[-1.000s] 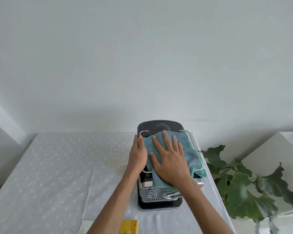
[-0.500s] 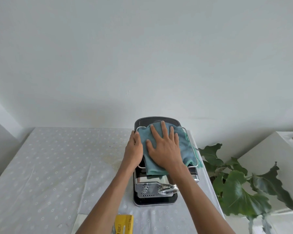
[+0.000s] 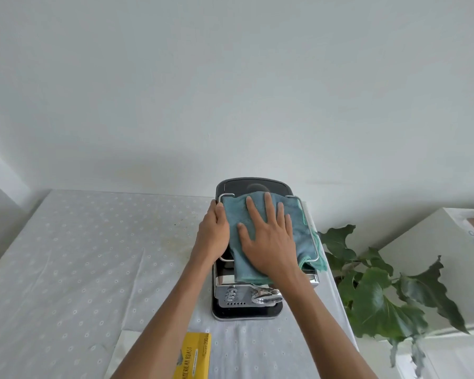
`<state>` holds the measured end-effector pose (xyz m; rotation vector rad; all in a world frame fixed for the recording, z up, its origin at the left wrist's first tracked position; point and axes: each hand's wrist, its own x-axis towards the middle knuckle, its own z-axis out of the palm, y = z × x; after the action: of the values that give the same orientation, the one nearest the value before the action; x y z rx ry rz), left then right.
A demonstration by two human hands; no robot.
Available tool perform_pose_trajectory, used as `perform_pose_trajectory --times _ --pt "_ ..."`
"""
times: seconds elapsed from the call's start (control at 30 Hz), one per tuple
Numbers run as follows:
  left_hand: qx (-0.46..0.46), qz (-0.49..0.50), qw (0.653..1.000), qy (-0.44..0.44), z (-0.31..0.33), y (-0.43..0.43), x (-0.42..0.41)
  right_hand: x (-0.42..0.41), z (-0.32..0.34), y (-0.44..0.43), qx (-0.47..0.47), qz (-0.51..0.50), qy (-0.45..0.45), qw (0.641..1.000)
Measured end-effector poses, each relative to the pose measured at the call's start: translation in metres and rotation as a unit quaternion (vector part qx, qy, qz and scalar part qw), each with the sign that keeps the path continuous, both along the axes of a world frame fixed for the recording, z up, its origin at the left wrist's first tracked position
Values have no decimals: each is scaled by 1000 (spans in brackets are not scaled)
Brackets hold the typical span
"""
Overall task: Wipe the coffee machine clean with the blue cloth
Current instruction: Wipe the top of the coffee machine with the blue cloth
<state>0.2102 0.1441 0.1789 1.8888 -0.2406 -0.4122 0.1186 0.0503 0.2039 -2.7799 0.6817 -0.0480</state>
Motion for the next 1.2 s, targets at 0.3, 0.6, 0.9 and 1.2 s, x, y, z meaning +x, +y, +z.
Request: perform_pose_trajectory --times 0.3,0.6,0.9,1.2 --pt "-4 0 1000 1 0 -2 1 19 1 -10 8 -2 2 1000" --pt "17 -14 1000 -20 8 -3 1 15 3 -6 25 -40 8 999" --pt "27 -30 999 -14 12 -1 -1 5 1 -2 20 -37 2 999" --pt "-6 -14 1000 -12 9 -1 -4 -6 -3 3 12 -32 -7 999"
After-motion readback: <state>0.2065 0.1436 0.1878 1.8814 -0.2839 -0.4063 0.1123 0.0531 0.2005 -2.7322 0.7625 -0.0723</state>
